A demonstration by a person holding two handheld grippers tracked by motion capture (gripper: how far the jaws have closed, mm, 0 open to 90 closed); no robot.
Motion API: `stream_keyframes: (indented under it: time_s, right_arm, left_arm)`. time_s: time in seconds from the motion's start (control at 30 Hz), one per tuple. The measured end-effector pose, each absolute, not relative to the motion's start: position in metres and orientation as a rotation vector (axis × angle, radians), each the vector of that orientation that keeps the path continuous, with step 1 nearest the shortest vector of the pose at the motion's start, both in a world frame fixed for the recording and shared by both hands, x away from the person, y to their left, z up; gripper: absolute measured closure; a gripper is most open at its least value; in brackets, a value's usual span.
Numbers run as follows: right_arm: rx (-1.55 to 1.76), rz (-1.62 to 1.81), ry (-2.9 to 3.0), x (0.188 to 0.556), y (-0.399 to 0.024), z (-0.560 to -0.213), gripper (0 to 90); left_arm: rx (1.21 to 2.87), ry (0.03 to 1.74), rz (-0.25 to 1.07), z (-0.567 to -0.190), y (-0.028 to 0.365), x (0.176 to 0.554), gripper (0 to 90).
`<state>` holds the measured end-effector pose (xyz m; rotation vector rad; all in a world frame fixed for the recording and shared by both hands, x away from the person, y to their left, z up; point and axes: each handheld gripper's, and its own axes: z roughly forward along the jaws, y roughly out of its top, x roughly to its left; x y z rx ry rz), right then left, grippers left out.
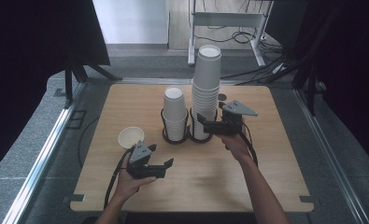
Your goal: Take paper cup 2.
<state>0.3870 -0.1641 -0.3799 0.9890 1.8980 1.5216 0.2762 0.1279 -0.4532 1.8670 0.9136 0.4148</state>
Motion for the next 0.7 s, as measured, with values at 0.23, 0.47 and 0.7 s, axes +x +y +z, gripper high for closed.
stream_keyframes:
  time_s: [0.23,0.47,0.7]
  right_arm:
    - [1.001,1.555,1.888,0.407,-0.162,-0.363,0.0]
    - [1.012,1.558,1.868,0.42,-0.158,-0.352,0.0]
    - [1.019,1.561,1.85,0.43,-0.155,-0.346,0.0]
  left_arm:
    - [1.876,0.912,0.379,-0.455,0.126,0.278,15.1]
    - [1.89,0.906,0.373,-0.457,0.124,0.278,15.4]
    - [1.906,0.897,0.375,-0.46,0.121,0.279,16.8]
